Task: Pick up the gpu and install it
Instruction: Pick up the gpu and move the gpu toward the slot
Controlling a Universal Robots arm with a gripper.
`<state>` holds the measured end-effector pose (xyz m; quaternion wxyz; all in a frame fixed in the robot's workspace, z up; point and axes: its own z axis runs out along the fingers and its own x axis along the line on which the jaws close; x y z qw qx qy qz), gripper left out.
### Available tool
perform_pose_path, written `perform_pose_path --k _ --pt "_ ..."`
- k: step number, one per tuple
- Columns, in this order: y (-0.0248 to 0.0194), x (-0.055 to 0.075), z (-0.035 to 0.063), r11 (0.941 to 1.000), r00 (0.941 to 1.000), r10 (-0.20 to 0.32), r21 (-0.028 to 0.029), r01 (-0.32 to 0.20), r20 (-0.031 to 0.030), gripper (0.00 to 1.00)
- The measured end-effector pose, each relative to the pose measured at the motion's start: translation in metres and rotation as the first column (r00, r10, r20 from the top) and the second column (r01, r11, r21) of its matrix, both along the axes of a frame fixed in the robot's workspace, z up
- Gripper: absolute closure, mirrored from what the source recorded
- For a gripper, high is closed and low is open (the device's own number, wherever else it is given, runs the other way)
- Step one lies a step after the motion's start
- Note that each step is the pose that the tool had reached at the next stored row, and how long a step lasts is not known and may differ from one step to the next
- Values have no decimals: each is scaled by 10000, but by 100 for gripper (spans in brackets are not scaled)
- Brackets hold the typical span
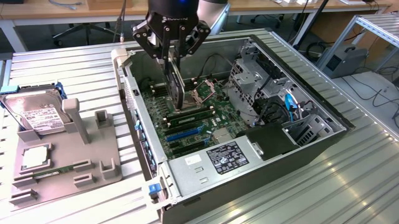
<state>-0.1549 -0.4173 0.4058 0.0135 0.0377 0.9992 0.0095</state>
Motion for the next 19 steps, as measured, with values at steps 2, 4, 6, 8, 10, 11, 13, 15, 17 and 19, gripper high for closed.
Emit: perform_pose_path --k 2,4,6,8,10,11,13,15,17,19 --pt "0 9 -5 10000 10000 0 -1 0 0 73" --pt "0 17 -9 10000 10000 1 -1 -1 0 73" --pt "0 31 -17 10000 10000 1 -1 -1 0 73" --pt "0 43 -23 10000 10000 1 -1 -1 0 73" --pt "0 50 -28 10000 10000 1 -1 -1 0 73" --pt "0 54 -30 10000 10000 0 -1 0 0 73" --pt "0 61 -34 10000 10000 1 -2 -1 0 73" --pt "0 68 -38 10000 10000 0 -1 0 0 73" --pt "0 75 -43 10000 10000 1 -2 -1 0 73" --pt "0 83 -48 10000 10000 1 -1 -1 0 73"
